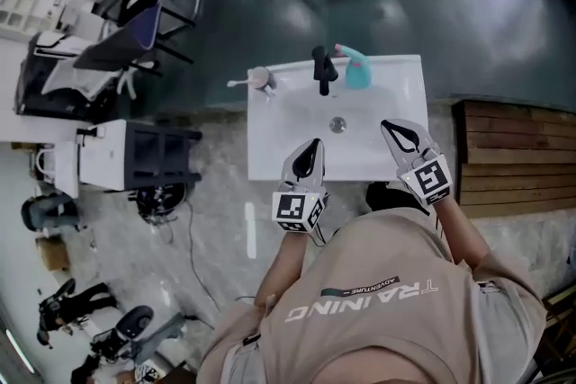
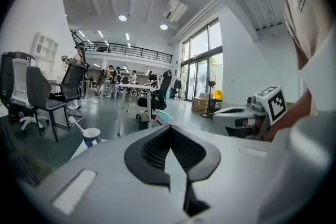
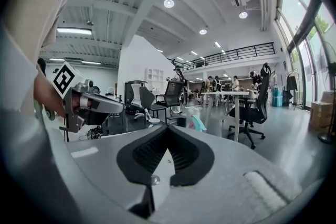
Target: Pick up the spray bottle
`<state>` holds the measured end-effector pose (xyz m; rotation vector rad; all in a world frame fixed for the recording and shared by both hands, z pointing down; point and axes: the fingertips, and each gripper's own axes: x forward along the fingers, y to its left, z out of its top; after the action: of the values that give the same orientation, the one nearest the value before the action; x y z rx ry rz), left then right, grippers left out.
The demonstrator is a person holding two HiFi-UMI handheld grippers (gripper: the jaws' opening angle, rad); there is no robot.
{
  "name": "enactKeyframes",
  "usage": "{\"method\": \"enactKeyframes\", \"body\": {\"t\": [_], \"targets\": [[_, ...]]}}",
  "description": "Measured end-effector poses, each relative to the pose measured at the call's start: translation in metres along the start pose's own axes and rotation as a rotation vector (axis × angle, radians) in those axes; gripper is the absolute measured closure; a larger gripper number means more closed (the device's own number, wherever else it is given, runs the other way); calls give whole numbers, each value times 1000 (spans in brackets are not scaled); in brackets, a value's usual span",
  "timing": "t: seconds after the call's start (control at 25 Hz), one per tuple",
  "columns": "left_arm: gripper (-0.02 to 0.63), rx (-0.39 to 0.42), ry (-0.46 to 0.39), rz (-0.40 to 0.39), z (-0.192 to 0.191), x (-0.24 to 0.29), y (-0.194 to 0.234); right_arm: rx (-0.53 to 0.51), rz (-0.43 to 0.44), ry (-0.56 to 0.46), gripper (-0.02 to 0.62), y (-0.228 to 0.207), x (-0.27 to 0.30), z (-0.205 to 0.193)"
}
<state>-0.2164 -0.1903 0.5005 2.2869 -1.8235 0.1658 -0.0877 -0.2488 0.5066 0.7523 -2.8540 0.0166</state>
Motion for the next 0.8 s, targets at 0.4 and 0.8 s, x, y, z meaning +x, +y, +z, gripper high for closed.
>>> {"method": "enactKeyframes", "body": {"t": [0.4, 0.8], "targets": [[588, 81, 49, -56, 15, 69, -12, 52, -44, -76, 594, -57, 15, 6], [588, 78, 55, -106, 17, 114, -17, 59, -114, -67, 594, -74, -4, 3]]}}
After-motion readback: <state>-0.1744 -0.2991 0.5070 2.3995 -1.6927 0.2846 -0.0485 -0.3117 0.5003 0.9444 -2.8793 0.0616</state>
